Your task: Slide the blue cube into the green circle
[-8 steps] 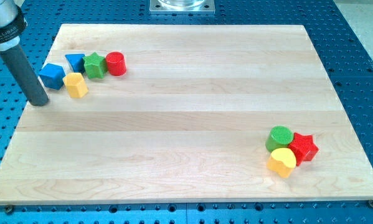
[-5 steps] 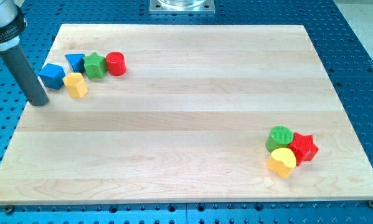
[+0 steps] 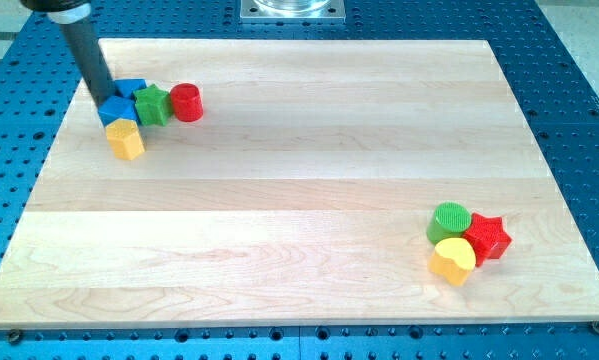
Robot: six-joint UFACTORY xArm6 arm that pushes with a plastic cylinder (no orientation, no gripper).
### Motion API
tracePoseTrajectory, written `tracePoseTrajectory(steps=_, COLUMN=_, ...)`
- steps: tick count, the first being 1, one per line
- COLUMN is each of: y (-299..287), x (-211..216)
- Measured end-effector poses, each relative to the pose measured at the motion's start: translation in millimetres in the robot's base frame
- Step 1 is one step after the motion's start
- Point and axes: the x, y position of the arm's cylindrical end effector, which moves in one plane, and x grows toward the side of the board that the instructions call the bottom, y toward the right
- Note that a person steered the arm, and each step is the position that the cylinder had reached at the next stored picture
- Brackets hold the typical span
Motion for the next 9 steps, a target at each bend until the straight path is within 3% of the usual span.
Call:
tracePoseTrajectory(steps=1, y=44.6, x=69.6)
tracePoseTrajectory(steps=2, y=80.8, x=107.3)
tracePoseTrajectory(steps=3, y=20.8, x=85.0)
tracePoseTrajectory(steps=4, y=34.9, x=138.9)
tracePoseTrajectory(steps=7, y=330.6, x=175.5)
tracePoseTrajectory(steps=8, y=317.3, x=138.6)
tracePoseTrajectory(steps=9, y=315.4, x=127.7)
